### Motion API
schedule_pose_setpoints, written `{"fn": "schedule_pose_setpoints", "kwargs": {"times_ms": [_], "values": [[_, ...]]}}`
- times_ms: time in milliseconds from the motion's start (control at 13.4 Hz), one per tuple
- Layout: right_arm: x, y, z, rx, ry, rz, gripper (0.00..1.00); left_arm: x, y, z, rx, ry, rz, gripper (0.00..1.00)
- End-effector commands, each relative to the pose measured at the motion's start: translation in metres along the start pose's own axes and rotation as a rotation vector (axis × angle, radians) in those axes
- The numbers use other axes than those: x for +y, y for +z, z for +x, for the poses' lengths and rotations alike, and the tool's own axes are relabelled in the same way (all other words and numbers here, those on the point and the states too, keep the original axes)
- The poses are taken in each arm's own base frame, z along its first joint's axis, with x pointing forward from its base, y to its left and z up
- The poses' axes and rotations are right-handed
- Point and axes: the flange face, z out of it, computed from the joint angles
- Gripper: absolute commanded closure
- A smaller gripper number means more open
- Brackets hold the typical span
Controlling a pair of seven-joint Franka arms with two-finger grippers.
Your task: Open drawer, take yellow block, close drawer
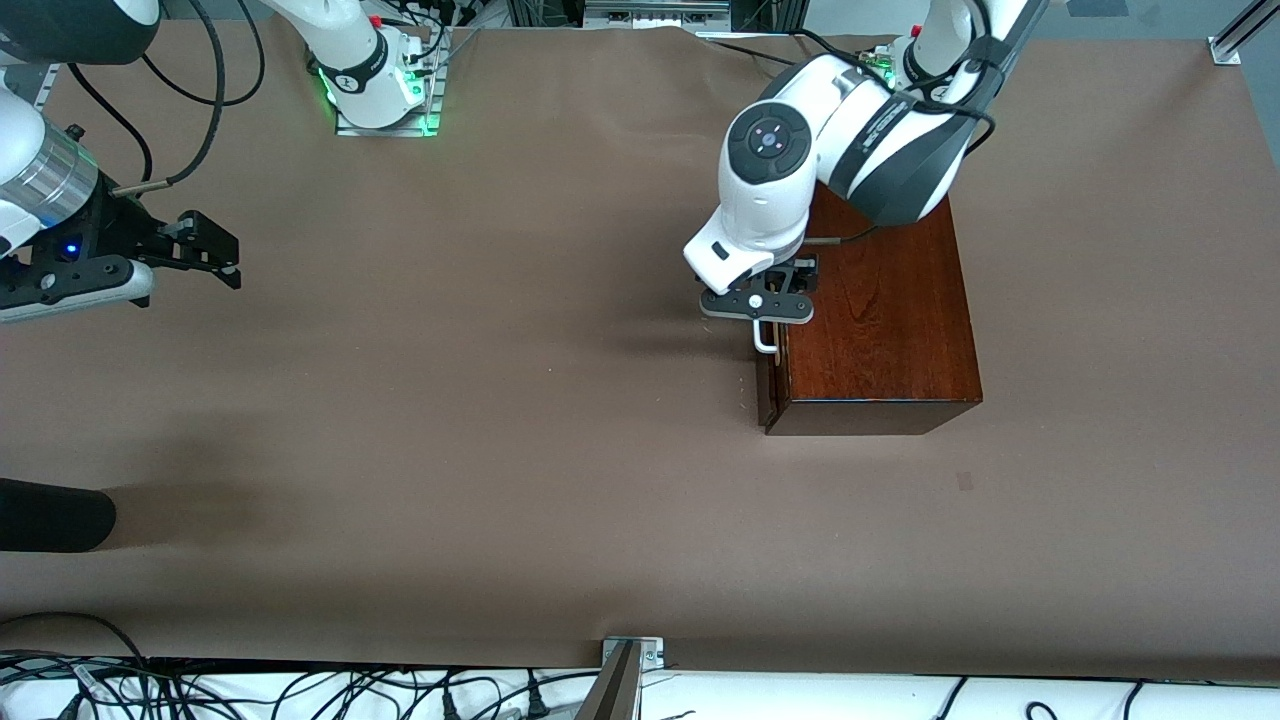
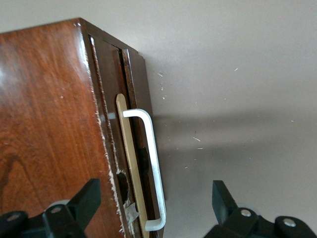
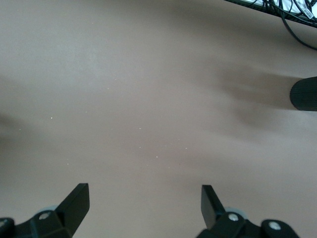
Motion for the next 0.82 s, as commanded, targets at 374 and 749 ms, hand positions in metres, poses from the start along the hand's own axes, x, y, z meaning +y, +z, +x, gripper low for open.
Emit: {"fn": "schedule_pose_setpoints", "kwargs": {"times_ms": [374, 749], "values": [[0.000, -0.005, -0.001, 0.003, -0.002, 0.013, 0.00, 0.027, 0.040, -0.003, 0.028, -0.014, 0.073, 0.00], [0.001, -0.004, -0.001, 0.002, 0.001, 0.012, 0.00, 0.038, 0.069, -0.008, 0.058, 0.007, 0.163, 0.00]]}}
